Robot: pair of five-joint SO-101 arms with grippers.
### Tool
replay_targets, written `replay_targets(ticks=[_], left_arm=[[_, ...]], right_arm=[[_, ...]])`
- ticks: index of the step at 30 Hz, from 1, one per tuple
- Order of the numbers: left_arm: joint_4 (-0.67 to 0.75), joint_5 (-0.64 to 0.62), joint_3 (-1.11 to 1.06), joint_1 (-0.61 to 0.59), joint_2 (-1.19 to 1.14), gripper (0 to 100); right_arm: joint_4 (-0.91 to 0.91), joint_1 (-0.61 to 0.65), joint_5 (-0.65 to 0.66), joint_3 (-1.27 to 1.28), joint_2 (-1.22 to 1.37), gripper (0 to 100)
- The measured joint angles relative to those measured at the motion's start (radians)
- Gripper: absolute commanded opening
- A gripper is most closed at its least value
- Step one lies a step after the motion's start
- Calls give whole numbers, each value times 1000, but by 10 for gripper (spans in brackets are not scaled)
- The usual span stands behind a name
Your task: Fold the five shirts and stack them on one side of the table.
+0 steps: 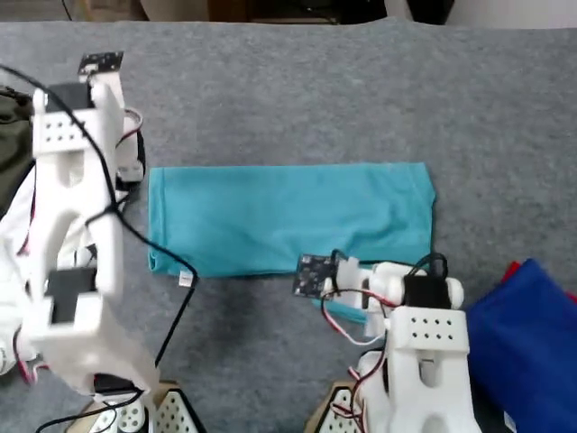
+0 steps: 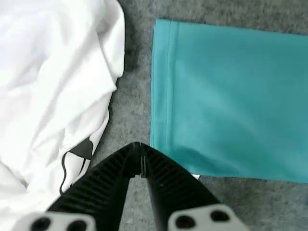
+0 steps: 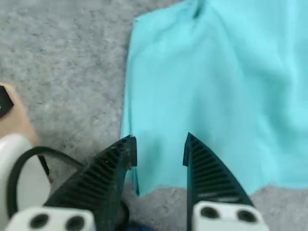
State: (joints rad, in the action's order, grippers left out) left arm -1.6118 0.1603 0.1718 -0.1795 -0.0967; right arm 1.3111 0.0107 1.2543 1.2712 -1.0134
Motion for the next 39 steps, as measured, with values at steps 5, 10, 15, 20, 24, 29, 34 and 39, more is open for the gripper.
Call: replay_targets(ticks=[5, 10, 15, 20, 24, 29, 34, 39], left_arm=[[163, 2, -364, 0, 227, 20], [230, 0, -586, 0, 350, 20], [236, 0, -621, 0, 387, 20], [236, 0, -623, 0, 393, 20], [236, 0, -628, 0, 393, 20], [236, 0, -629, 0, 393, 20], [236, 0, -631, 0, 393, 20], [236, 0, -631, 0, 393, 20]], right_arm=[[-23, 2, 5, 57, -2, 178], [-63, 2, 5, 95, -2, 178], [-77, 31, 5, 124, -2, 178], [-137, 41, 3, 126, 87, 178], [-190, 41, -2, 109, 195, 178], [-222, 41, -20, 71, 282, 174], [-244, 41, -20, 68, 290, 90], [-290, 38, -23, 69, 299, 5]])
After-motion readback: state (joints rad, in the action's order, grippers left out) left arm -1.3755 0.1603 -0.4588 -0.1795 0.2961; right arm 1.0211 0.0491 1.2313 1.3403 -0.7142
